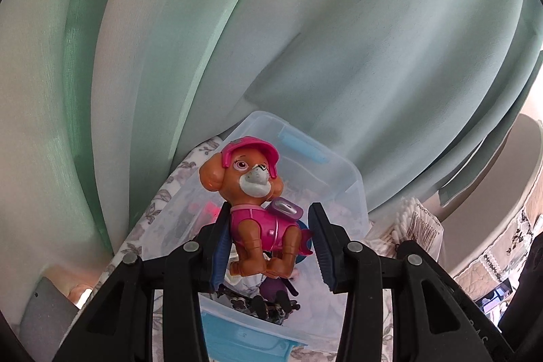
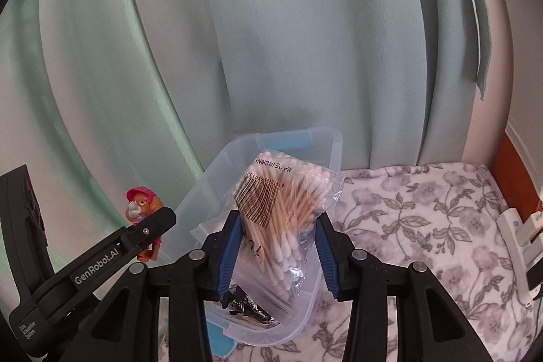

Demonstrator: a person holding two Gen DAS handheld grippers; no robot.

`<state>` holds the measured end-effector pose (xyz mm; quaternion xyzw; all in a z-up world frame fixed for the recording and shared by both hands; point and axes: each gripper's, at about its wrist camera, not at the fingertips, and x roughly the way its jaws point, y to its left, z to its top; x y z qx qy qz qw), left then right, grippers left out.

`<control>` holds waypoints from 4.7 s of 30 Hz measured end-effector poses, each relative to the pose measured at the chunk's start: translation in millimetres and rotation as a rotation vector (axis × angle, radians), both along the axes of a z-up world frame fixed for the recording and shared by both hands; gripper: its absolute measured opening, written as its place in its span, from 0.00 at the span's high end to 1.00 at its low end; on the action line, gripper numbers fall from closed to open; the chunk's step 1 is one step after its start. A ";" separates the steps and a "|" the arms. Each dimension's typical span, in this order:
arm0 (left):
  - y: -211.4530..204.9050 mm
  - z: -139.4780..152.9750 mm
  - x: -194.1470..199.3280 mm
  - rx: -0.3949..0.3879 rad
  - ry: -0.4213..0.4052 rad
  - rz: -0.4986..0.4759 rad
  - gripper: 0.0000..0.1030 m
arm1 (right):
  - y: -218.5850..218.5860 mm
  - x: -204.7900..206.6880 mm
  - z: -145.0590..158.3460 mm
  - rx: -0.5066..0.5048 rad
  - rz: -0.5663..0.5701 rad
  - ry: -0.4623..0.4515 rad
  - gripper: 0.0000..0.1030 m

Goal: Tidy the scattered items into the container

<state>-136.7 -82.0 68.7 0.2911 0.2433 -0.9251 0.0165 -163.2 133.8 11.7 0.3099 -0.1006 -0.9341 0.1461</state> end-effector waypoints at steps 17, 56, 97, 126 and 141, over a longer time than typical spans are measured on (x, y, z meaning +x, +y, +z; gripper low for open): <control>-9.1 -53.7 -38.0 0.010 -0.075 0.015 0.56 | -13.7 -21.4 -37.4 0.001 0.047 -0.093 0.55; 33.4 -34.9 -31.1 -0.083 -0.080 -0.056 0.33 | 13.4 0.2 -18.2 -0.001 -0.028 -0.104 0.48; 116.5 9.7 16.8 -0.337 -0.140 -0.139 0.05 | 111.0 68.8 13.1 -0.020 -0.145 -0.156 0.19; 122.7 20.7 37.2 -0.358 -0.146 -0.179 0.00 | 114.0 92.6 35.0 0.002 -0.168 -0.117 0.00; 112.2 23.4 40.8 -0.370 -0.156 -0.176 0.00 | 99.5 95.6 39.4 0.037 -0.162 -0.109 0.00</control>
